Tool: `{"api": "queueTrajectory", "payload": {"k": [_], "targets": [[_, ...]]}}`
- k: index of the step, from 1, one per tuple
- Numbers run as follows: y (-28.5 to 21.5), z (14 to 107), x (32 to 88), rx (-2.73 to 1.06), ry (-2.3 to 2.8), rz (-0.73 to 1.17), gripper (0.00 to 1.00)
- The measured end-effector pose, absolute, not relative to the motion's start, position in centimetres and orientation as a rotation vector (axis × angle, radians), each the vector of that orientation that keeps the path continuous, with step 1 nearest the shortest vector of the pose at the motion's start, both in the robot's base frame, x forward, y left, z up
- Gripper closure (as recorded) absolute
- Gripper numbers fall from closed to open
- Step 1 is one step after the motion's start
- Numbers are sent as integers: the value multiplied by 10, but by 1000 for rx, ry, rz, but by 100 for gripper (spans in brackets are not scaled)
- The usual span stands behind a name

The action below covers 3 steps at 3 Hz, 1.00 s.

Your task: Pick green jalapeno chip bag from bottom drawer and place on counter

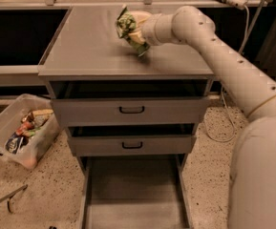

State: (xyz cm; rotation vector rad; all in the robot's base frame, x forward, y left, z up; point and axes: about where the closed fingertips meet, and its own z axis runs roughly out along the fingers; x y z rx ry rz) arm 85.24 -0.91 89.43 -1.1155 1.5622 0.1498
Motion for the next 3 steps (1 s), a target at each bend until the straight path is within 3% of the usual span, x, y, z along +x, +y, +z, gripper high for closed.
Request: {"api": "queueTrajectory", "payload": {"k": [1, 3], "targets": [[5, 855, 844, -1109, 1648, 318, 100], [5, 860, 844, -1109, 1648, 318, 58]]}}
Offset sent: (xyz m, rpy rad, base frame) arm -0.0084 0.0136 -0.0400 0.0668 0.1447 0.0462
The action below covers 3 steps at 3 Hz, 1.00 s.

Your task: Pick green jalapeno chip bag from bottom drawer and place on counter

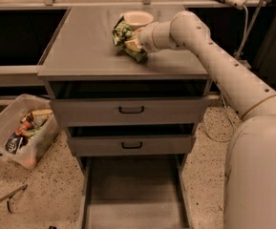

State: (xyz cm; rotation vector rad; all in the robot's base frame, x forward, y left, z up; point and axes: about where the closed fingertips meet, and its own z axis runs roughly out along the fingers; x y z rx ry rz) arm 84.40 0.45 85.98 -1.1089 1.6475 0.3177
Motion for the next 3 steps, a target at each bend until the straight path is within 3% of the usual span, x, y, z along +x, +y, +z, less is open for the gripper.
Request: {"api": "queueTrajectory", "payload": {"k": [2, 3], "targets": [[5, 860, 844, -1109, 1648, 318, 11], [5, 860, 844, -1109, 1648, 318, 0]]}}
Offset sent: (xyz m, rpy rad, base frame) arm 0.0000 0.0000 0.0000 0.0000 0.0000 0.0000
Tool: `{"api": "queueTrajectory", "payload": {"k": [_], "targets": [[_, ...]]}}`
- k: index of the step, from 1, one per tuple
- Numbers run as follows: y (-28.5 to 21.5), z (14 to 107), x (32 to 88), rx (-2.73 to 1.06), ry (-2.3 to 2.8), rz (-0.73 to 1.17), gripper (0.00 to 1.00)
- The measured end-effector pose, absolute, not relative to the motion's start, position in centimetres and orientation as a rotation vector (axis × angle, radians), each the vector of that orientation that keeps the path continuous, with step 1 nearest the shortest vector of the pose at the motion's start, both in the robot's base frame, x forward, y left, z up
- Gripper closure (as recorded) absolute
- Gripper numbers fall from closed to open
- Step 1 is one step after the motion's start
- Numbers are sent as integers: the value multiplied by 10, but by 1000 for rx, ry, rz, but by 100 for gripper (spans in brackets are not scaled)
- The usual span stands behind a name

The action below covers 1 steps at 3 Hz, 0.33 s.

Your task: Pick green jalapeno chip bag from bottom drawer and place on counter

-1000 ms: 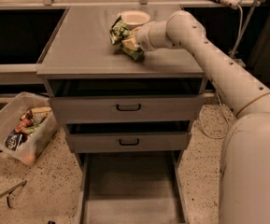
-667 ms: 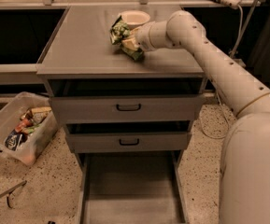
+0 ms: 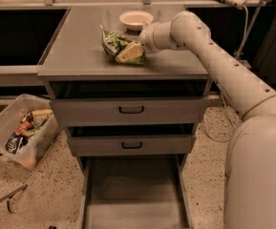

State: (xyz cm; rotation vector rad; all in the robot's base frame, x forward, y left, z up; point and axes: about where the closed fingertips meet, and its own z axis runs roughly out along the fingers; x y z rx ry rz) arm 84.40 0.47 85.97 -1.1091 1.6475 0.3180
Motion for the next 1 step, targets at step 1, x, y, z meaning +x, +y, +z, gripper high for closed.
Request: {"api": "queueTrajectory", "payload": {"k": [1], "targets": [[5, 860, 844, -1109, 1648, 318, 0]]}}
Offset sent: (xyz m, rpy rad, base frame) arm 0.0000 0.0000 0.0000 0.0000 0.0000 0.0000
